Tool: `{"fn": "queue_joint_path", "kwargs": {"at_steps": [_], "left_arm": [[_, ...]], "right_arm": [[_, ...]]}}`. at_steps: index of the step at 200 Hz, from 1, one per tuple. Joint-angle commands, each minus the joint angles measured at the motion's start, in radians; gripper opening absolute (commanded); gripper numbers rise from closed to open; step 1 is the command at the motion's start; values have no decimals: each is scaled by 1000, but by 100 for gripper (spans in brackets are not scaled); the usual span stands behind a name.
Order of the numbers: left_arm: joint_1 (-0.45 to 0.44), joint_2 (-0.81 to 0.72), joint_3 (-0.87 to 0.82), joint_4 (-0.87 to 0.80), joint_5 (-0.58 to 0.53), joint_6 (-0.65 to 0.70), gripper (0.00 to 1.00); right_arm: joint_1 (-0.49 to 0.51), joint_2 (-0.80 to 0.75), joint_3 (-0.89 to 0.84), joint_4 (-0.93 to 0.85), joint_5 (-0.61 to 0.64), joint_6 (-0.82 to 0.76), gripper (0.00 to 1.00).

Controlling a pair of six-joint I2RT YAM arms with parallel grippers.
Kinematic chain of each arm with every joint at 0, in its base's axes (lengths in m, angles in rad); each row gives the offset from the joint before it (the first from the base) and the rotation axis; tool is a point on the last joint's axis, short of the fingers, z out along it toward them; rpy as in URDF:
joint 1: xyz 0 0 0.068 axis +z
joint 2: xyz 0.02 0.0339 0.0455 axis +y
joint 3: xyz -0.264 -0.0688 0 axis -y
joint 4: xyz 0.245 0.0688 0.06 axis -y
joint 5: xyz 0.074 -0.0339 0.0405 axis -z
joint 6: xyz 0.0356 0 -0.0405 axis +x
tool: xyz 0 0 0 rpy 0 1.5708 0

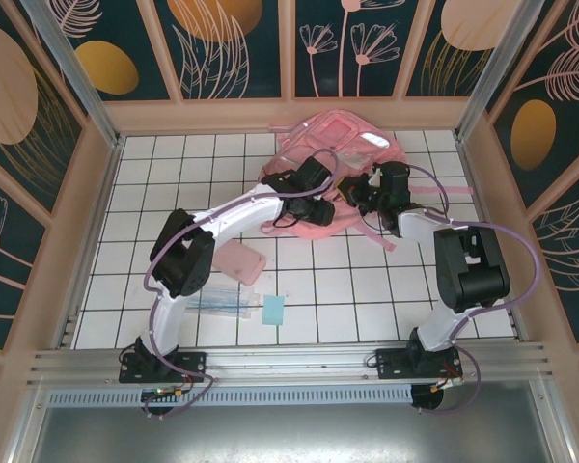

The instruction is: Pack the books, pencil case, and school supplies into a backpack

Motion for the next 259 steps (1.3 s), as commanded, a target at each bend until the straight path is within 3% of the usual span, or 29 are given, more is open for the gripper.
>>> {"fn": "queue_joint_path", "kwargs": {"at_steps": [1,65,92,121,161,184,195,207,235,259], "left_arm": [[1,58,85,10,-23,-4,47],[1,112,172,29,2,-16,44],[1,118,174,49,-22,-17,28],[1,105,181,85,-12,-24,21],[2,45,140,165,70,-43,23],[0,50,153,167,58,-45,38],[3,65,172,159,38,-40,39],[6,83,199,146,34,-37,32],[16,93,223,125,28,-30,3],[20,57,209,110,11,-23,0]], "right_arm": [[8,-53,51,137,-9,-14,0],[7,-54,35,160,-23,1,0],[10,-54,29,171,-31,13,0],[7,-54,27,166,-30,10,0],[7,-47,25,160,-31,8,0],[6,-37,24,167,-37,13,0],[7,-39,21,172,-39,14,0],[7,-40,19,168,-37,13,0],[5,-53,18,145,-29,-7,0],[0,-51,12,131,-19,-21,0]]}}
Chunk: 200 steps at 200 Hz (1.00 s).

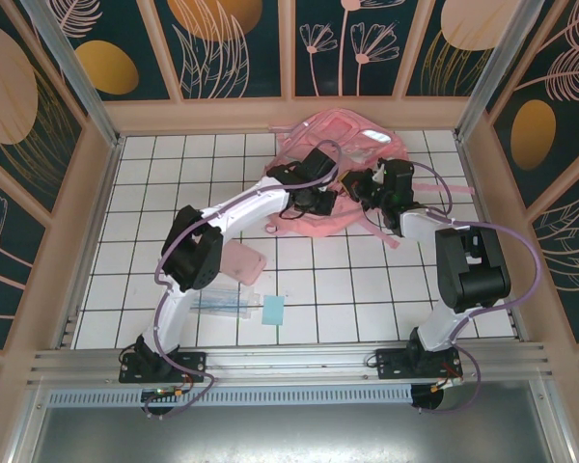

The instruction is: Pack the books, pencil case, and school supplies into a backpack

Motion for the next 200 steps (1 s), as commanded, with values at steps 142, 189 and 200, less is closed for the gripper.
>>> {"fn": "queue_joint_path", "kwargs": {"at_steps": [142,189,200], "left_arm": [[99,-112,-106,246,273,28,23],[99,-92,-124,377,341,-45,45],[99,-84,-121,380,340,-57,45]], "right_arm": [[20,-55,3,-56,29,-153,0],[27,-51,5,-51,19,-152,0],[28,-55,4,-51,19,-151,0]]}}
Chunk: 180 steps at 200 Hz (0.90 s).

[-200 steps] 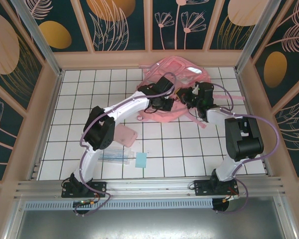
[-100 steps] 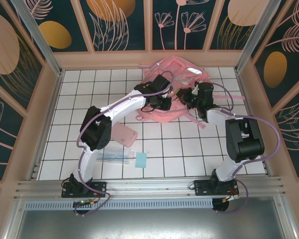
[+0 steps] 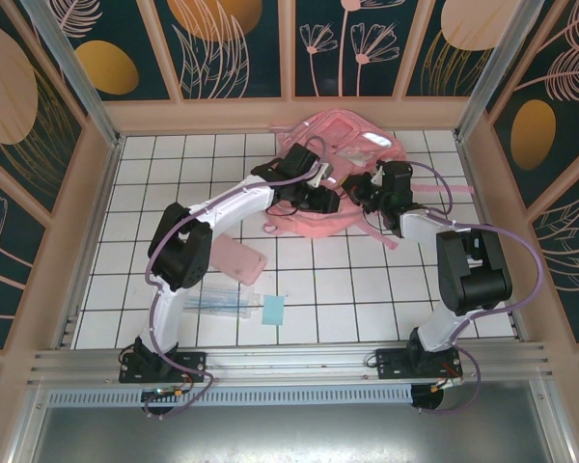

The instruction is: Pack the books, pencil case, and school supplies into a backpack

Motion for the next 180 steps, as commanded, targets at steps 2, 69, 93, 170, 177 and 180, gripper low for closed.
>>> {"fn": "queue_joint_path", "kwargs": {"at_steps": [2,69,93,170,177,180], "left_arm": [[19,-13,20,210,3,-23,45],[20,-25,30,228,-43,-41,37],[20,2,45,202,-53,-35,33],[19,-5,64,69,-215,78,0],[20,-11,65,47,-239,100,0],[19,-13,63,38,-249,111,0]], "right_arm": [[17,-36,9,23,-25,-39,0],[17,-32,7,27,-34,-37,0],[17,-31,10,30,-39,-35,0],[15,-32,20,3,-36,-52,0],[13,-34,20,-7,-31,-58,0],[13,-35,19,-10,-28,-61,0]]}}
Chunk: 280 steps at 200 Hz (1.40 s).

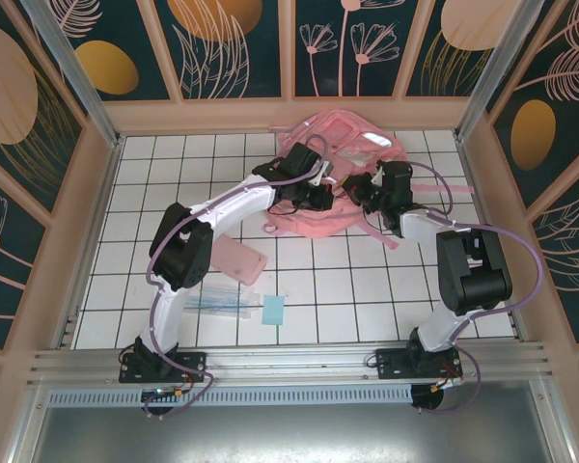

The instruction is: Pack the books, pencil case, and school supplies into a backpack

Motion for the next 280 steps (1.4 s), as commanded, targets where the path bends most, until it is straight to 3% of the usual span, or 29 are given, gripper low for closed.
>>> {"fn": "queue_joint_path", "kwargs": {"at_steps": [1,40,87,104,128,155,197,280], "left_arm": [[25,-25,43,48,-171,84,0],[29,-37,9,-62,-285,203,0],[49,-104,-103,-88,-312,233,0],[57,-122,-104,-130,-271,206,0],[55,-164,-123,-133,-55,89,0],[57,-237,-208,-57,-66,-18,0],[54,-288,-358,151,97,-180,0],[42,-178,-312,312,66,-248,0]], "right_arm": [[12,-35,19,-4,-31,-59,0],[-6,-57,-1,-14,3,-67,0],[-28,-72,-9,-22,39,-83,0],[-31,-75,-9,-25,68,-88,0],[-21,-70,-17,7,86,-70,0],[-10,-63,-31,50,110,-42,0],[7,-48,-28,87,119,-17,0],[31,-42,-42,130,104,21,0]]}}
